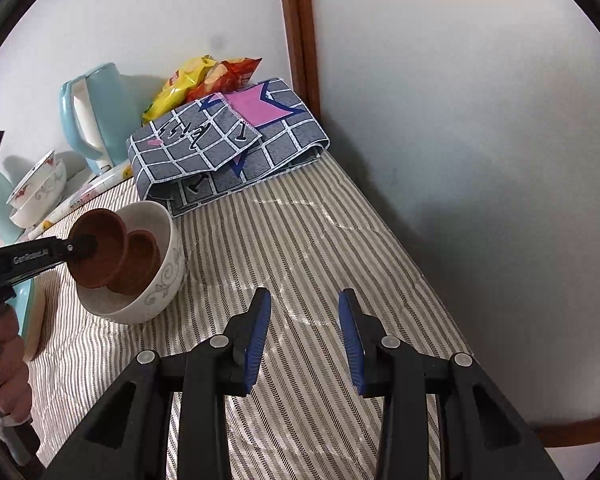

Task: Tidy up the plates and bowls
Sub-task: 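Carry the left gripper's brown bowl into the white bowl onto the other brown bowl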

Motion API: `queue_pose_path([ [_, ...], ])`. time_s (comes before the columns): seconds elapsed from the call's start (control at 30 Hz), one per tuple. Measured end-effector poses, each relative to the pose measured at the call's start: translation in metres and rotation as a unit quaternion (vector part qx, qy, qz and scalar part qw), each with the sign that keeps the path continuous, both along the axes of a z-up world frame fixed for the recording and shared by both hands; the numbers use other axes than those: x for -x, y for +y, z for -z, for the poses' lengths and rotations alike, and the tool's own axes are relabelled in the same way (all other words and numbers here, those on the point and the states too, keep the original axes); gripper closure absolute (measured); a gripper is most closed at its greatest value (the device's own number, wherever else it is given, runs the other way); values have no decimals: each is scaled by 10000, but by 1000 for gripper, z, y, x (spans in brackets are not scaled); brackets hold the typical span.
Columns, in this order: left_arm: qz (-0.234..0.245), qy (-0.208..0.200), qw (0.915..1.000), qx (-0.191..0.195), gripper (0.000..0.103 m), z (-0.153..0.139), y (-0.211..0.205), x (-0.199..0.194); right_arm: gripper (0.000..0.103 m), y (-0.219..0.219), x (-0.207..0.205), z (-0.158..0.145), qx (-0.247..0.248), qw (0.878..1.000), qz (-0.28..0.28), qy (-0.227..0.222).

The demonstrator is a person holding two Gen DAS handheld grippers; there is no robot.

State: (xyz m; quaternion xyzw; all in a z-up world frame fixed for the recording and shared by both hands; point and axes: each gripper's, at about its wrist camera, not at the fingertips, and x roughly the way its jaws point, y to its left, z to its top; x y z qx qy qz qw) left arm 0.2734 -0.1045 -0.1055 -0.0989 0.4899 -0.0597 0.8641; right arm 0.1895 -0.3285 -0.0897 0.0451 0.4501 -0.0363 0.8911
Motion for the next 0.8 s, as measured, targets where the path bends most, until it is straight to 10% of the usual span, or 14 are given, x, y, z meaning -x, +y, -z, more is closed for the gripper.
queue_pose_path([
  [0.8, 55, 163, 9998, -24, 94, 15, -7, -11, 68, 4, -8, 5, -96, 9999, -65, 96],
])
